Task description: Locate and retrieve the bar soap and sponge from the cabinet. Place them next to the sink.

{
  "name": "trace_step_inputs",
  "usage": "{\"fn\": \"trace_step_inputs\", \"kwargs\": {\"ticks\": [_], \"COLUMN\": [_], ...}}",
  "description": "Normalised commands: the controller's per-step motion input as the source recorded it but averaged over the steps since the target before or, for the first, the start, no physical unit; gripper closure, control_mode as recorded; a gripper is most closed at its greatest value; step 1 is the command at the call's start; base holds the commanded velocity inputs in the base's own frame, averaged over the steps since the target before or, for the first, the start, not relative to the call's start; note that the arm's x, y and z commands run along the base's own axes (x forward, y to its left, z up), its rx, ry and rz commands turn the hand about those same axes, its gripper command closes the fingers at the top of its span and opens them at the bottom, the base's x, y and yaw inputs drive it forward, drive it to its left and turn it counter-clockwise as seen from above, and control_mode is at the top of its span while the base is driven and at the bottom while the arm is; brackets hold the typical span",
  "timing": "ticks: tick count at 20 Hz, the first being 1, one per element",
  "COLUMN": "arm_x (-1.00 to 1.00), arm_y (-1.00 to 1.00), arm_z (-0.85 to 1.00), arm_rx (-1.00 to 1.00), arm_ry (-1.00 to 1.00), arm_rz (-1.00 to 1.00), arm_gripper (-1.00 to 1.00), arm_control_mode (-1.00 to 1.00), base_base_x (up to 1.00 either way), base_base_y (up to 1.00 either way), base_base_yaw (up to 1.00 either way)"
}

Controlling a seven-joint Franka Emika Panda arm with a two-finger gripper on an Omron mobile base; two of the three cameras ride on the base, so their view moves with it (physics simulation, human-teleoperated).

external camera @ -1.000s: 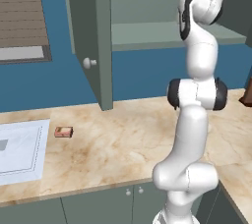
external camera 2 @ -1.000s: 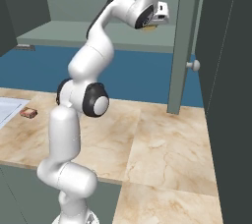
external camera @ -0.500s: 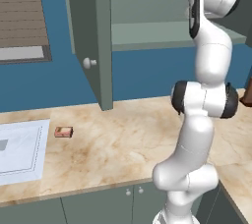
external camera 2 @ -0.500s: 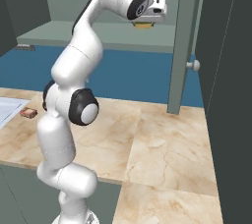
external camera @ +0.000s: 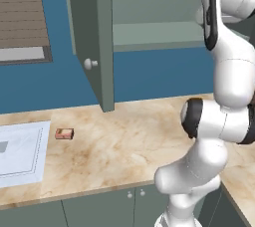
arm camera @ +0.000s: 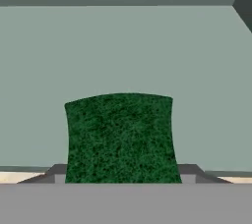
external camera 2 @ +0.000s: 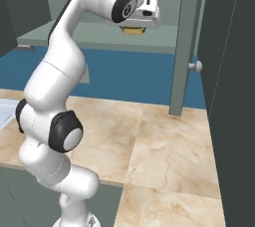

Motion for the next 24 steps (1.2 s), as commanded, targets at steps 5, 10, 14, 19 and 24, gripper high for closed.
{"fn": "trace_step_inputs", "kwargs": {"ticks": [5,10,14,19,24], "arm_x": [-1.00,-1.00,-0.99,-0.71,-0.58], "arm_y": [0.20,0.24,0.44,0.67,0.61], "arm_z": [-0.16,-0.14,-0.28,-0.37,-0.45], "arm_rx": [0.00,0.00,0.00,0.00,0.00], "arm_ry": [0.00,0.00,0.02,0.07,0.06], "arm_rz": [0.00,0.00,0.07,0.13,0.20], "arm_gripper": [1.00,1.00,1.00,1.00,1.00], "arm_control_mode": [-1.00,-1.00,-1.00,-1.00,-1.00], "base_base_x": [0.00,0.00,0.00,0.00,0.00], "base_base_y": [0.00,0.00,0.00,0.00,0.00], "base_base_yaw": [0.00,0.00,0.00,0.00,0.00]}}
